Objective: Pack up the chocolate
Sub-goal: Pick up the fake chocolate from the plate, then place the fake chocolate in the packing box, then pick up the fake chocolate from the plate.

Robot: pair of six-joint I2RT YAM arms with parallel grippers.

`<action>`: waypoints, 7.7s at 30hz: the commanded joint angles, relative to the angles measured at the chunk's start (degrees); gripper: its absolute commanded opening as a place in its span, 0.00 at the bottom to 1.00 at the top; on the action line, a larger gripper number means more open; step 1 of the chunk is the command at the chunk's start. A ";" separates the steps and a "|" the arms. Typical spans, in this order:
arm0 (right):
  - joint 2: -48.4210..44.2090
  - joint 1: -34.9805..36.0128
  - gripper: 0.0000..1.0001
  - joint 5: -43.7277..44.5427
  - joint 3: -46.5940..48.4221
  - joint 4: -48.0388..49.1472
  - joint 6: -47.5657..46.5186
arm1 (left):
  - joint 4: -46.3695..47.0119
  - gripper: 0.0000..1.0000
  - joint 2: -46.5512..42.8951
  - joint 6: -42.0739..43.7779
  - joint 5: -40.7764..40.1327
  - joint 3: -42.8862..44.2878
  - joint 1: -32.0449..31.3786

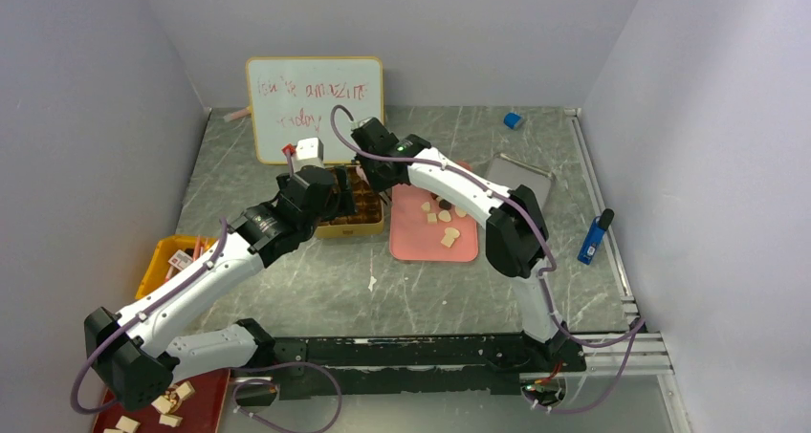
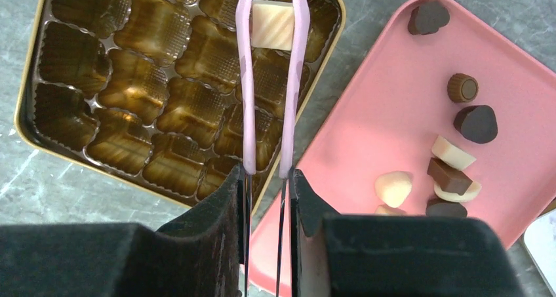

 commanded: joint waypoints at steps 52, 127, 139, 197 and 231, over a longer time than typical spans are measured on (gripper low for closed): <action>2.01 -2.70 0.36 -1.05 0.76 2.78 -0.64 | 0.18 0.93 0.58 1.90 -0.79 0.05 0.10; -7.11 -3.09 0.40 -0.84 -9.59 12.28 0.76 | -0.68 0.92 0.28 1.01 0.15 0.40 0.54; -8.95 -3.10 0.41 0.87 -10.58 11.65 0.60 | -0.42 0.92 0.19 1.01 0.26 0.10 0.50; -25.55 -9.59 0.41 6.29 -38.98 10.88 3.19 | 9.45 0.92 7.39 3.00 4.91 -1.20 -0.20; -24.14 -12.18 0.04 1.55 -34.97 11.15 0.82 | 9.01 0.91 7.64 2.09 3.60 -0.28 -0.11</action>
